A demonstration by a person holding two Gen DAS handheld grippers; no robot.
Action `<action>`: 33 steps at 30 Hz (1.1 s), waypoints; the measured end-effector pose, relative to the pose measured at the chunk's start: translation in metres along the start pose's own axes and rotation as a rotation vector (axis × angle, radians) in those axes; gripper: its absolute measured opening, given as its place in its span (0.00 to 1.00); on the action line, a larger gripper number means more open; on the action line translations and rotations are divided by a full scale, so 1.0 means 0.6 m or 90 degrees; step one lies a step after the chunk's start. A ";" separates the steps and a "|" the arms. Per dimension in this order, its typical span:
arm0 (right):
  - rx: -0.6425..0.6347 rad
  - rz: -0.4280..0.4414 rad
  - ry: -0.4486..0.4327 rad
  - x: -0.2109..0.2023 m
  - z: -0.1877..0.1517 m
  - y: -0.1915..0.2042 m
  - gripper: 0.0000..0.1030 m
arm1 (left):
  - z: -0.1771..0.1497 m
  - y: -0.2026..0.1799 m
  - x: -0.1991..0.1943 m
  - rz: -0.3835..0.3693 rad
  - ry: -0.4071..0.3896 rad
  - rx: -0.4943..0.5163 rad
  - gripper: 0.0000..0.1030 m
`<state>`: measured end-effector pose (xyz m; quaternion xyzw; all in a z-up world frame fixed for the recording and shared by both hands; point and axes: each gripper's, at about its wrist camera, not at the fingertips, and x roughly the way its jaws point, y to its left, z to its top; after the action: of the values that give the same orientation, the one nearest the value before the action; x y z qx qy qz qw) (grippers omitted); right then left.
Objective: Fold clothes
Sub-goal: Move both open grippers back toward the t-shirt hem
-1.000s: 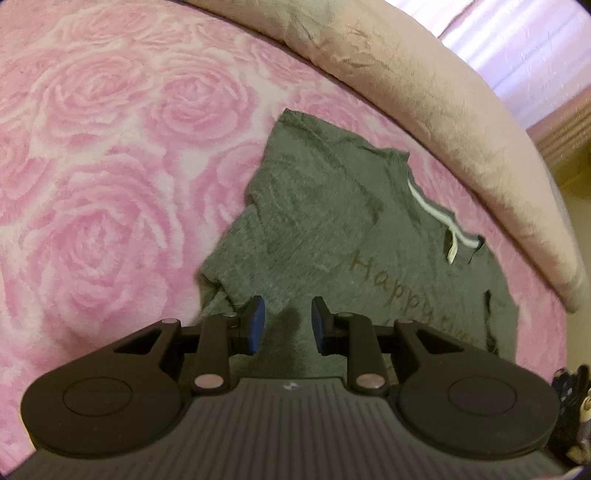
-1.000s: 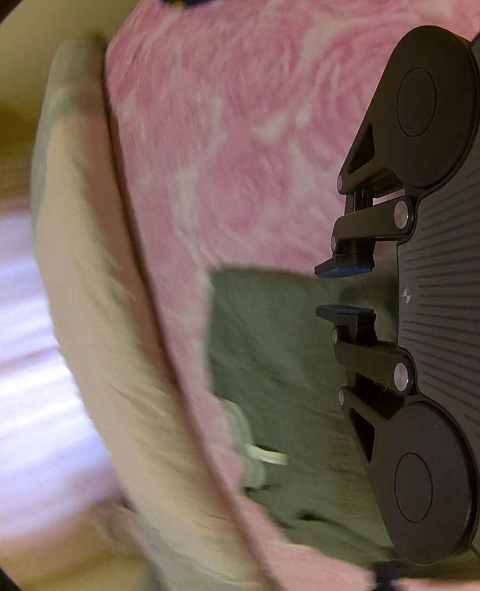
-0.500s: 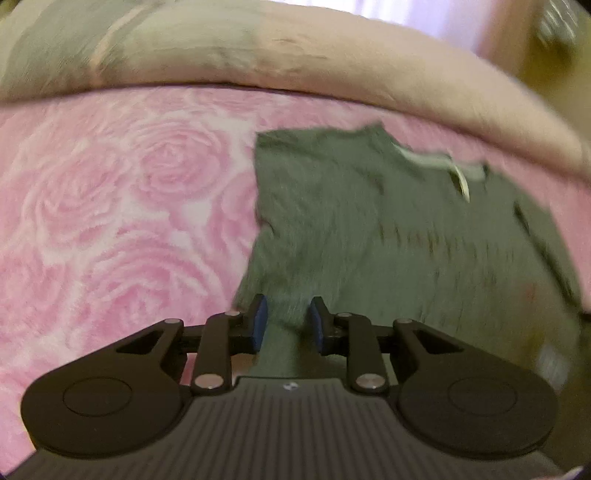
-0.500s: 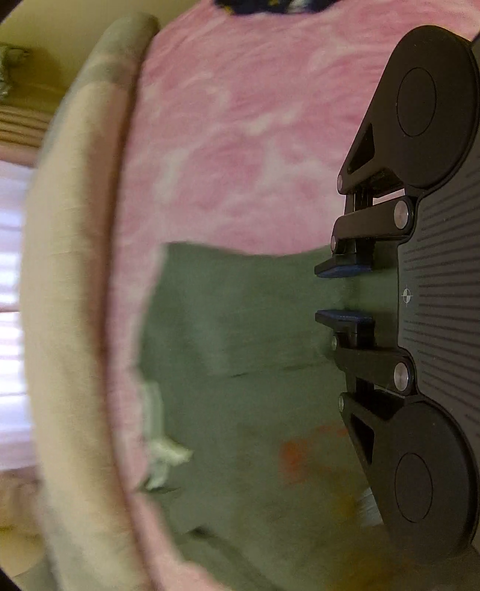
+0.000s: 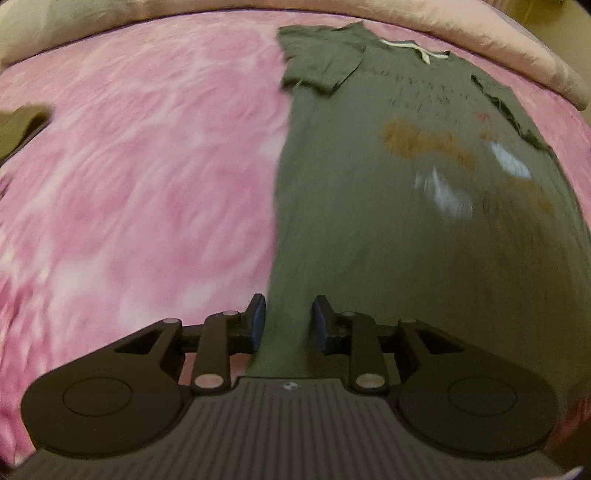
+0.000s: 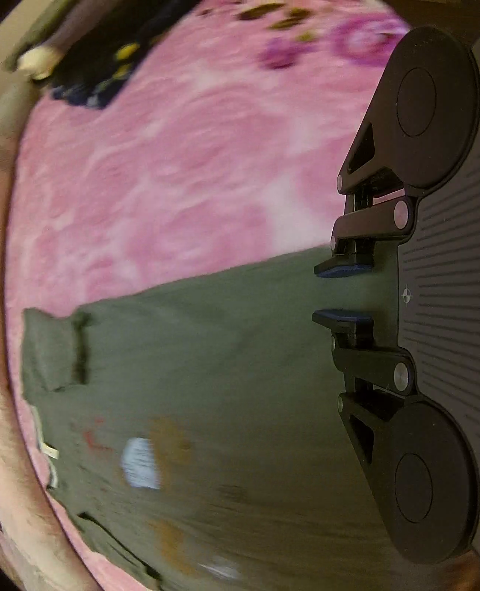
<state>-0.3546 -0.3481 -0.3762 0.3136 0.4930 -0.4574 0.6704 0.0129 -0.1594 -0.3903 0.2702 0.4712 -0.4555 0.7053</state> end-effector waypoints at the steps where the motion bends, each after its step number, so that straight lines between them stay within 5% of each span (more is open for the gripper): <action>1: -0.008 0.004 0.016 -0.005 -0.013 -0.006 0.20 | -0.018 0.003 -0.010 0.011 0.008 0.000 0.26; 6: -0.049 0.044 0.034 -0.034 -0.054 -0.039 0.20 | -0.082 0.010 -0.059 0.091 0.044 -0.034 0.28; 9: -0.072 0.068 0.003 -0.056 -0.052 -0.045 0.21 | -0.086 -0.002 -0.105 0.119 0.006 -0.075 0.25; 13: -0.103 0.102 -0.044 -0.081 -0.045 -0.048 0.21 | -0.059 -0.042 -0.126 0.075 -0.078 -0.082 0.25; 17: -0.129 0.110 -0.095 -0.065 -0.040 -0.029 0.21 | -0.054 -0.070 -0.079 0.040 -0.082 -0.072 0.25; 20: -0.126 0.106 -0.108 -0.033 -0.070 -0.036 0.20 | -0.088 -0.067 -0.045 0.037 -0.069 -0.070 0.25; 33: -0.110 0.101 -0.325 -0.017 -0.192 -0.047 0.21 | -0.183 -0.062 -0.043 -0.003 -0.260 -0.016 0.30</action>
<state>-0.4246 -0.2554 -0.4023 0.1674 0.3194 -0.4238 0.8309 -0.0701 -0.0769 -0.4102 0.1620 0.3245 -0.4963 0.7887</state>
